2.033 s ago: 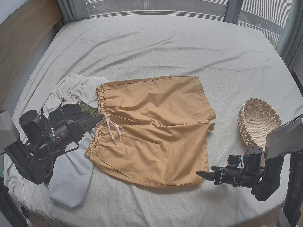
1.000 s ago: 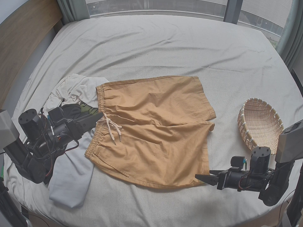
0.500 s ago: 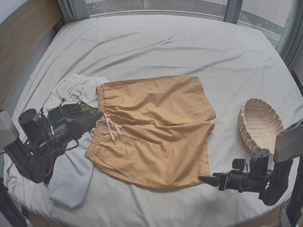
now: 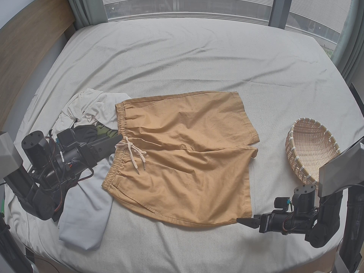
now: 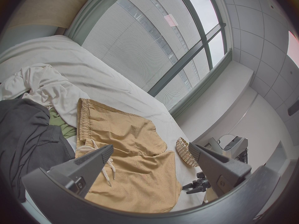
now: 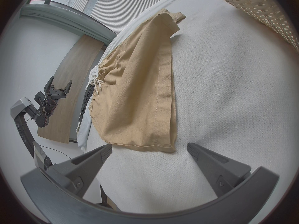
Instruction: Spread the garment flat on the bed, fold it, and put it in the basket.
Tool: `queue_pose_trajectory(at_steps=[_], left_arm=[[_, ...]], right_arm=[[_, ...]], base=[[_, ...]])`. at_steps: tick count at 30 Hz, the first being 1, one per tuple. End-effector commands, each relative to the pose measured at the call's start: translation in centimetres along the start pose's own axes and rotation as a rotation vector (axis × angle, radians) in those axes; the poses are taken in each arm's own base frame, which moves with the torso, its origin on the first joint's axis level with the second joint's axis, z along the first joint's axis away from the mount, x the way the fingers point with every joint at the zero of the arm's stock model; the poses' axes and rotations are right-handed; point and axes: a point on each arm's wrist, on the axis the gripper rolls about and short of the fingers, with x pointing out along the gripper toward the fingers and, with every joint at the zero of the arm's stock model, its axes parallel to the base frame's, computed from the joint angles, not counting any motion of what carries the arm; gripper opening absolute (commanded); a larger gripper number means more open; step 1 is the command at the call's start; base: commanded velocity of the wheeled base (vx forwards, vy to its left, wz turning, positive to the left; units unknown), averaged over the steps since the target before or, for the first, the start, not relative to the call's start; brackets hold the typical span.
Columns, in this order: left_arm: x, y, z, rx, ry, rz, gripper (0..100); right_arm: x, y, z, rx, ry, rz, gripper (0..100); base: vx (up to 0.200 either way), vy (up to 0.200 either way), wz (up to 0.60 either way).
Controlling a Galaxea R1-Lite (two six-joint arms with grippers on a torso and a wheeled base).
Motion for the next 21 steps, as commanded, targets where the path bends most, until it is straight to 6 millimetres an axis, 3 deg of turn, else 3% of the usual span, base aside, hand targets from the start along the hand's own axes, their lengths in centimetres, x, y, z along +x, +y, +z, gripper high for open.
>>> queue_pose_trajectory(at_steps=[1, 5, 6, 18, 21], left_arm=[[0.0, 0.0, 0.0, 0.0, -0.001, 0.0, 100], [0.0, 0.0, -0.1, -0.001, 0.0, 0.001, 100], [0.0, 0.0, -0.1, -0.001, 0.0, 0.001, 100], [-0.1, 0.1, 0.0, -0.001, -0.001, 0.003, 100], [-0.1, 0.1, -0.1, -0.003, 0.001, 0.005, 100]], right_arm=[[0.6, -0.3, -0.1, 0.003, 0.005, -0.005, 100], [1.2, -0.5, 0.1, -0.001, -0.004, 0.0, 100], [1.3, -0.5, 0.2, 0.0, -0.005, 0.001, 0], [1.2, -1.1, 0.3, 0.019, -0.011, -0.014, 0], [-0.4, -0.8, 0.6, 0.022, -0.029, -0.024, 0]], base=[[0.0, 0.0, 0.0], [0.0, 0.0, 0.0], [0.0, 0.0, 0.0], [0.0, 0.0, 0.0], [0.0, 0.0, 0.0]])
